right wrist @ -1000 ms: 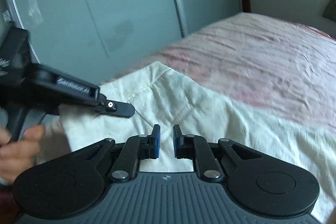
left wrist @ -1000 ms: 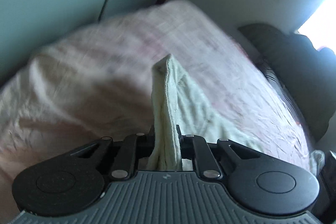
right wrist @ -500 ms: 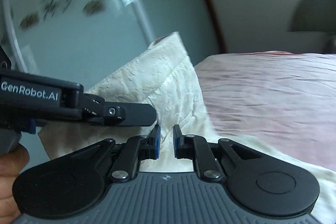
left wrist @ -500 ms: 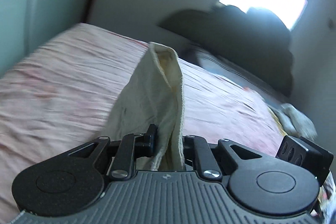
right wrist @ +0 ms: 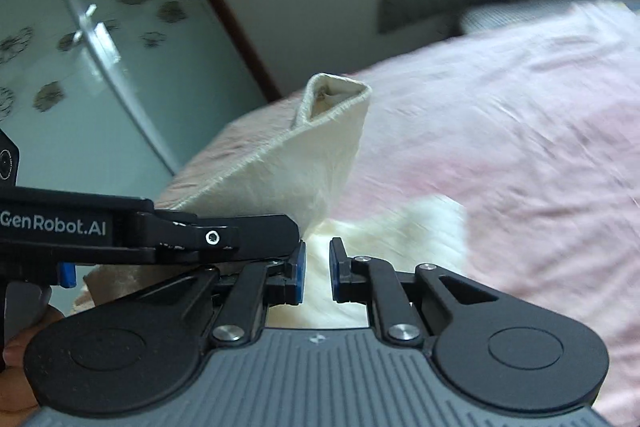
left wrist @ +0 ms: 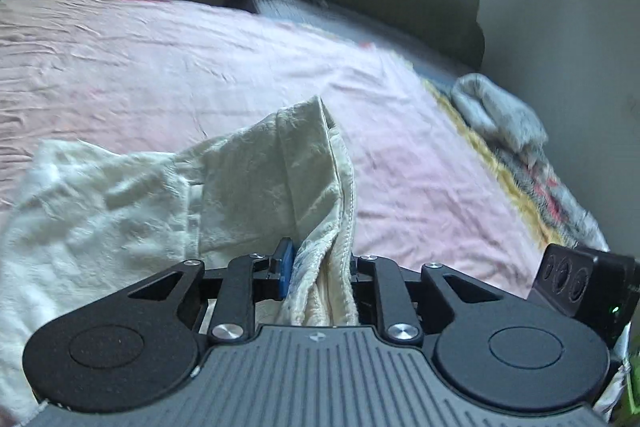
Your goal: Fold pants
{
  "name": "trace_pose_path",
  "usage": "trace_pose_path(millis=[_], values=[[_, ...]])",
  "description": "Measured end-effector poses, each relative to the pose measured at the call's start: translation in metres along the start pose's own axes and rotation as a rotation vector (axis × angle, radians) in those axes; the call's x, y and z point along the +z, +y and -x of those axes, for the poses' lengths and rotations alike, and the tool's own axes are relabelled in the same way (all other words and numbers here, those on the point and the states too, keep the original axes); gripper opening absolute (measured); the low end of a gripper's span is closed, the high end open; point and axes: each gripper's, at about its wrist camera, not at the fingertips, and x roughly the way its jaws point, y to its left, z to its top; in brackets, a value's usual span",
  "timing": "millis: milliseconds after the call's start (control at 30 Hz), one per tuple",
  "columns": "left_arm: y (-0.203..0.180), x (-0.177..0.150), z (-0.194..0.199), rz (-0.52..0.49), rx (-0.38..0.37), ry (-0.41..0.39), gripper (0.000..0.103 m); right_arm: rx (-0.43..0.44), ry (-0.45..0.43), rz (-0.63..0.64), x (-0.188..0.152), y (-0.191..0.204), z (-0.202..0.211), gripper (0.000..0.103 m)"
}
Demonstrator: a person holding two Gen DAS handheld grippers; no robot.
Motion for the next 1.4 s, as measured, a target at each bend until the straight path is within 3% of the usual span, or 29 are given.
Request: trace_pose_path(millis=[167,200,267,367,467,500,533,600,667,767,833,933,1033,1100,1233,1400], values=[[0.004,-0.008,-0.031,0.015,-0.007,0.074,0.025,-0.033,0.031,-0.091,-0.016,-0.03,-0.004,0.012],[-0.001,-0.011,-0.033,0.018,-0.02,0.089,0.034,-0.043,0.039,-0.104,-0.018,-0.034,-0.006,0.012],[0.0,-0.012,-0.037,0.022,-0.058,0.118,0.043,-0.059,0.045,-0.134,-0.023,-0.043,-0.004,0.012],[-0.003,-0.011,-0.042,0.025,-0.127,0.149,0.045,-0.068,0.017,-0.183,-0.036,-0.061,0.021,0.012],[-0.004,-0.005,-0.03,0.003,-0.142,0.118,0.05,-0.168,-0.018,-0.196,-0.038,-0.068,0.048,0.012],[0.0,-0.002,-0.019,-0.007,-0.15,0.085,0.057,-0.217,-0.038,-0.19,-0.034,-0.066,0.056,0.012],[0.006,0.0,-0.008,-0.014,-0.14,0.051,0.067,-0.271,-0.063,-0.176,-0.033,-0.063,0.064,0.012],[0.023,0.002,0.014,-0.018,-0.071,-0.002,0.073,-0.321,-0.1,-0.109,-0.029,-0.049,0.074,0.013],[0.04,0.002,0.031,-0.017,0.006,-0.027,0.073,-0.268,-0.106,-0.037,-0.028,-0.029,0.074,0.013],[0.075,-0.002,0.057,0.027,0.085,-0.034,0.073,-0.111,-0.045,0.026,-0.03,-0.001,0.06,0.014],[0.097,-0.007,0.072,0.056,0.121,-0.04,0.073,-0.097,0.002,0.055,-0.036,0.011,0.051,0.022],[0.12,-0.016,0.086,0.087,0.171,-0.041,0.073,-0.147,0.009,0.039,-0.045,0.017,0.056,0.032],[0.133,-0.022,0.089,0.088,0.198,-0.029,0.073,-0.041,-0.033,0.007,-0.053,0.023,0.078,0.033],[0.136,-0.023,0.085,0.113,0.19,-0.022,0.073,0.028,-0.004,-0.021,-0.055,0.028,0.08,0.033],[0.132,-0.028,0.086,0.109,0.154,-0.027,0.073,-0.087,0.087,-0.057,-0.065,0.022,0.061,0.033],[0.102,-0.034,0.082,-0.036,0.153,-0.032,0.074,-0.065,0.055,-0.166,-0.063,0.002,0.05,0.033]])
